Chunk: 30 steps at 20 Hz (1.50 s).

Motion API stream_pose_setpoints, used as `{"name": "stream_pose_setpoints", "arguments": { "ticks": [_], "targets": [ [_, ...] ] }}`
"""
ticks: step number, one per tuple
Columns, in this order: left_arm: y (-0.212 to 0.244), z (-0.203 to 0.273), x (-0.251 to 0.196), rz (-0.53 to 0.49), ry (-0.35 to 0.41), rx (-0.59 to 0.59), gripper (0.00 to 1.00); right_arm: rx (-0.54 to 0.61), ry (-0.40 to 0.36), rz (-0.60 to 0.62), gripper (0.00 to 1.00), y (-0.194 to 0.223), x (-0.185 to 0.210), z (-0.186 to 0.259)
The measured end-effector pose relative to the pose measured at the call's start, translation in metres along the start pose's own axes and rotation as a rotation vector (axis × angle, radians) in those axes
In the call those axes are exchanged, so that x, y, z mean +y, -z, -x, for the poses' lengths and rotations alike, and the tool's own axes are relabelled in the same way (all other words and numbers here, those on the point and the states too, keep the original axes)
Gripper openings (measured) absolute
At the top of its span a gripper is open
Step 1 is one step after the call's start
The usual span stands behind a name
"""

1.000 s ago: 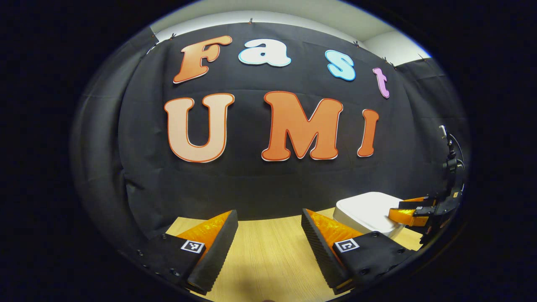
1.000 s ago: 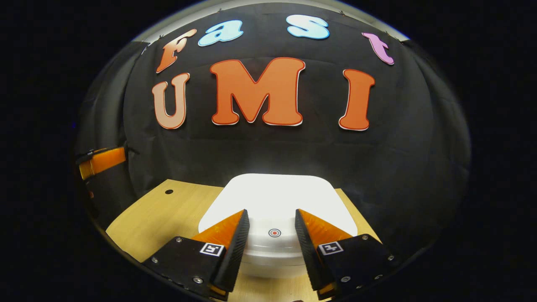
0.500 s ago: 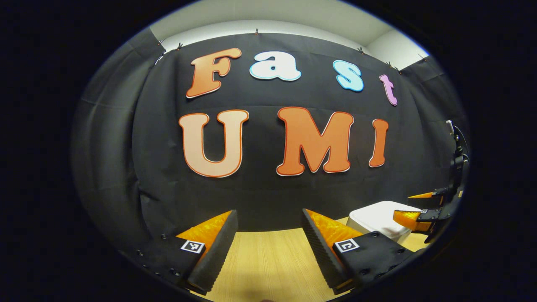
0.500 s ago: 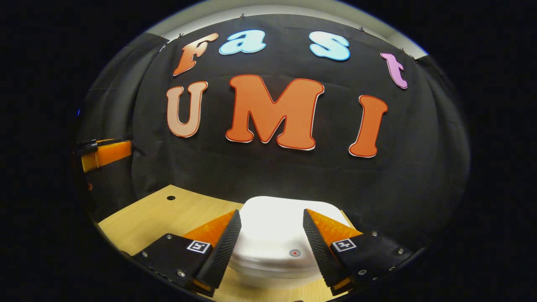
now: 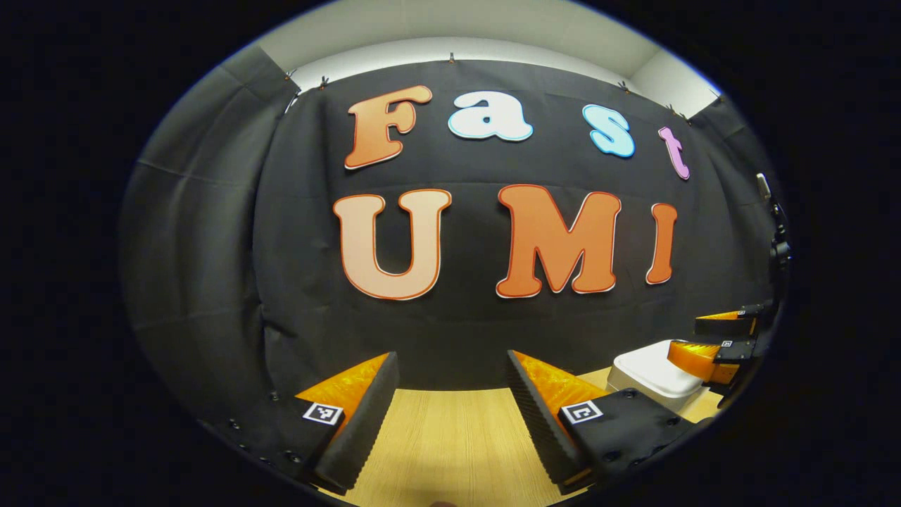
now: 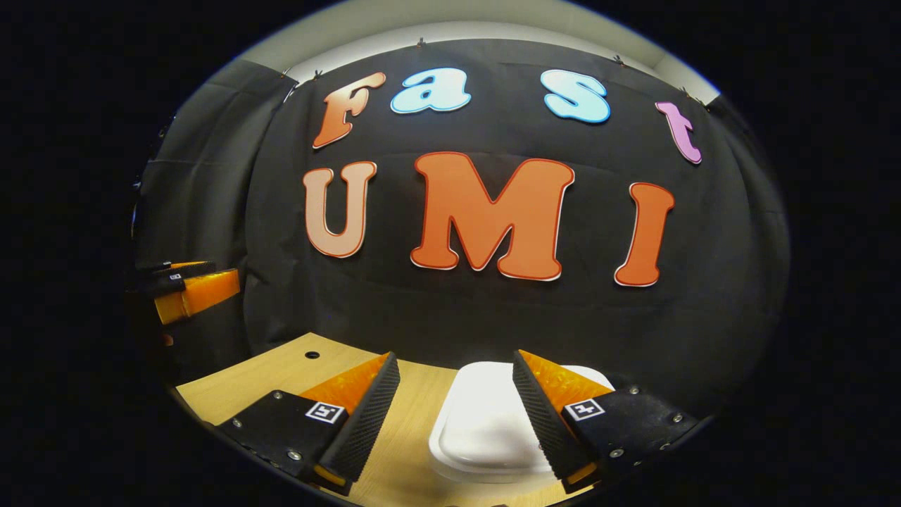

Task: Press the lid of the desktop garbage bin to open it, pick up the crumpled paper on the desktop and throw it into the bin, then pick up the pop can on the desktop and drop it into the bin, and finally close the garbage bin lid.

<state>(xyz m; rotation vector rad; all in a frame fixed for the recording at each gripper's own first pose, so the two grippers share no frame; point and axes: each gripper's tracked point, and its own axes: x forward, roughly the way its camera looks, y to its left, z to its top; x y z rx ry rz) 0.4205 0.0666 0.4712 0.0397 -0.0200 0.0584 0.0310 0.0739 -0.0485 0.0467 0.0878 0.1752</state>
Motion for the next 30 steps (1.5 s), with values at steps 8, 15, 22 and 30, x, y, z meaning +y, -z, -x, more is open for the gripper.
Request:
{"name": "stream_pose_setpoints", "arguments": {
  "ticks": [8,15,22,30],
  "targets": [
    [0.007,0.007,0.015,-0.001,-0.025,0.000,0.97,0.009,-0.048,-0.011,0.98,0.000,0.030,-0.005],
    [0.005,0.005,0.021,-0.014,-0.018,-0.014,0.95,0.009,-0.058,-0.016,0.98,-0.001,0.045,-0.008],
    [0.009,0.001,0.031,-0.013,-0.003,-0.008,0.96,0.008,-0.046,-0.016,0.98,-0.003,0.058,-0.011],
    [0.017,-0.005,0.054,-0.007,0.013,0.009,0.96,0.021,-0.016,-0.013,0.99,-0.003,0.077,-0.016]
  ]
}}
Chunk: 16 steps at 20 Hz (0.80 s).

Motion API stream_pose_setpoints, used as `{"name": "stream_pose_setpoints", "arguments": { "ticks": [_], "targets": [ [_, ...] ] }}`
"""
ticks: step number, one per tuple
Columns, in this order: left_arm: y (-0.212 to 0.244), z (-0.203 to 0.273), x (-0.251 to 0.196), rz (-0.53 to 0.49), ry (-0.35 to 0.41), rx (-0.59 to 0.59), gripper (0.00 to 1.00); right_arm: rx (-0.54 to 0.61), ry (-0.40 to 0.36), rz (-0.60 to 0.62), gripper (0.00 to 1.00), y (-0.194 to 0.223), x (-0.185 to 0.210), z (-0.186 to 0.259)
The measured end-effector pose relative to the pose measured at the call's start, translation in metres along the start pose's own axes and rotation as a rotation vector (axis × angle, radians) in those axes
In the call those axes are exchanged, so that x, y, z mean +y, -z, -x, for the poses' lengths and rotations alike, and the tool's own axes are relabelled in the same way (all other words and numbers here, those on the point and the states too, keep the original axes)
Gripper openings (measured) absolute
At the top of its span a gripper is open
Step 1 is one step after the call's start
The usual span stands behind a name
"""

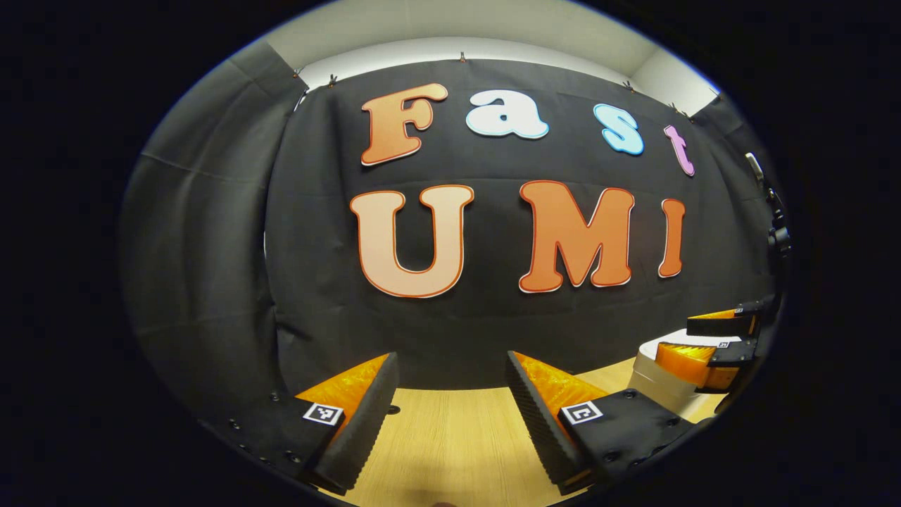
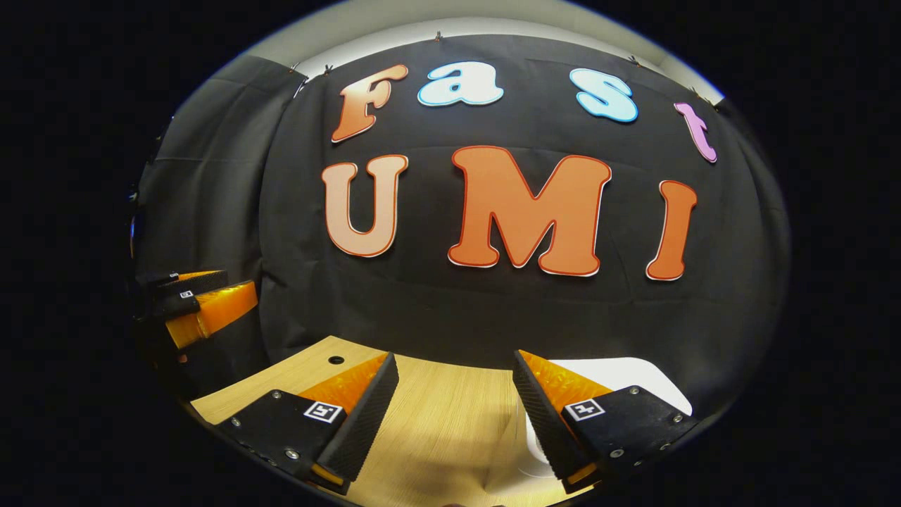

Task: Press the lid of the desktop garbage bin to open it, pick up the crumpled paper on the desktop and throw it into the bin, then pick up the pop can on the desktop and drop it into the bin, and finally close the garbage bin lid.

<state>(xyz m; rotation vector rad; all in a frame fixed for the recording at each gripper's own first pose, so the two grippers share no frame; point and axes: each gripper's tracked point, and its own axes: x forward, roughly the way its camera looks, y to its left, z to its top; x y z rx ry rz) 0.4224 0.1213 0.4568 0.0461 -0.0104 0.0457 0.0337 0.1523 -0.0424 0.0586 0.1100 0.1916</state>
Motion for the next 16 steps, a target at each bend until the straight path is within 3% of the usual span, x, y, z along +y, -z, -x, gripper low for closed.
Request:
{"name": "stream_pose_setpoints", "arguments": {
  "ticks": [6,16],
  "targets": [
    [0.003,-0.005,0.009,-0.034,0.046,-0.003,0.97,0.009,0.045,0.004,0.99,-0.001,0.008,-0.006],
    [0.004,-0.006,0.005,-0.022,0.061,0.010,0.96,0.010,0.017,0.017,0.99,-0.003,0.020,-0.004]
  ]
}}
